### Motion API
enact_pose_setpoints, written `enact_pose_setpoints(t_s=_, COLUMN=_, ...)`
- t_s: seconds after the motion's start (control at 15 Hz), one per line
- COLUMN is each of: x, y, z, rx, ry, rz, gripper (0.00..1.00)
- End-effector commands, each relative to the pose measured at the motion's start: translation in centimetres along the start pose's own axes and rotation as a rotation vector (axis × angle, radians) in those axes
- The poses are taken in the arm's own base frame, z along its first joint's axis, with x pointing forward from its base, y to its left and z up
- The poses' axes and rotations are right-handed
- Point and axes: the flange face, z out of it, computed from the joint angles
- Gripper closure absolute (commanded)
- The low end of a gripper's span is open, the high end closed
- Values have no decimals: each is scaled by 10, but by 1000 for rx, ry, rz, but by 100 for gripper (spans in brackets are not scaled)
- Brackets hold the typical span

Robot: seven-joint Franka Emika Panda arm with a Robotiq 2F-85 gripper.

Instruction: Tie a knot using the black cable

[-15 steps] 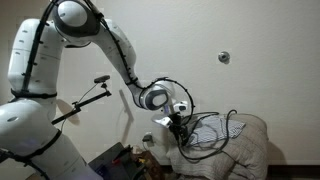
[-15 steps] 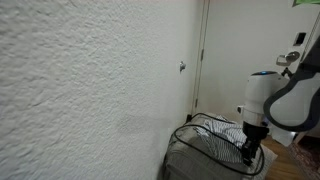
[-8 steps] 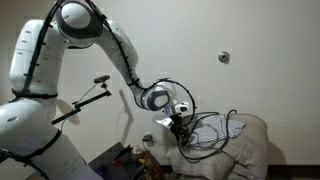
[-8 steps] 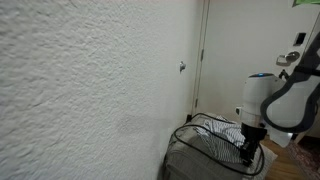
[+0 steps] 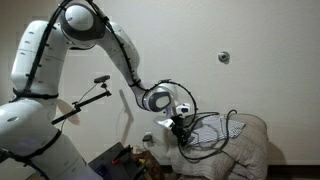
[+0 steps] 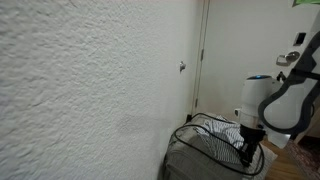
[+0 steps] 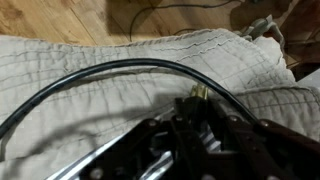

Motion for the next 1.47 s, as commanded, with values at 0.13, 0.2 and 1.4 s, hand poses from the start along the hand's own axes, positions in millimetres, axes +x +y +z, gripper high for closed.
enact_pose_setpoints(t_s=0.13, x=4, y=0, z=-6, rx=8, ry=-18, rz=-7, gripper=95)
enact_pose_setpoints(t_s=0.2, x=4, y=-1, z=-7, rx=7, ry=-17, rz=-9, gripper=97)
enact_pose_setpoints(t_s=1.4, x=-28, y=66, z=-161, rx=-290, ry=289, rz=143, gripper=95)
